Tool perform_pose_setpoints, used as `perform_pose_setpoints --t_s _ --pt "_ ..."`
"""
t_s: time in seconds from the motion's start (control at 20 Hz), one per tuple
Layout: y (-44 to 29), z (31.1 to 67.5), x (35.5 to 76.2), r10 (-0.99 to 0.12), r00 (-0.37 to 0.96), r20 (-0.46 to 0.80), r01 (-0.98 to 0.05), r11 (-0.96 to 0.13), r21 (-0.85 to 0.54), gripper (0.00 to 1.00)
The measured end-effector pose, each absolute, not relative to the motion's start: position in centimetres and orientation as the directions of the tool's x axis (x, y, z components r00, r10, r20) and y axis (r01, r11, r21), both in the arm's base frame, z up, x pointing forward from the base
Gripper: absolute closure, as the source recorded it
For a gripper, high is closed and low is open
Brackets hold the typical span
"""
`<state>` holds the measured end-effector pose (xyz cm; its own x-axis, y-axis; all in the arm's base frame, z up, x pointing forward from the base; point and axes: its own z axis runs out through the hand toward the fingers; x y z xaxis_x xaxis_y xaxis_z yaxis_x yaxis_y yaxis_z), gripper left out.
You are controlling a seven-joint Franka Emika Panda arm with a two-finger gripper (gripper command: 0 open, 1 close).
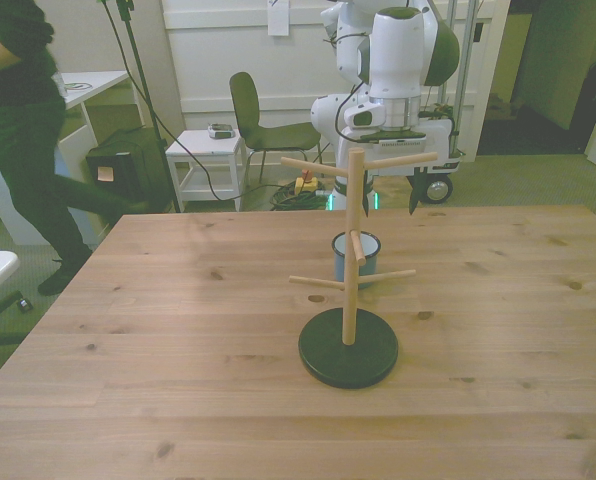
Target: Hang the mug
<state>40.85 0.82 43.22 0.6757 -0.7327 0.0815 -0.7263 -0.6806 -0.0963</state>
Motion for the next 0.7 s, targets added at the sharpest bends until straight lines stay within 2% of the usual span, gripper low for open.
perform_pose_setpoints --t_s 0.35,0.7 --pt "-0.1 43.3 41.0 -0.731 0.678 0.078 -0.724 -0.682 -0.102 0.0" --pt "-5.1 44.1 41.4 -0.757 0.649 0.076 -0.747 -0.653 -0.125 0.0"
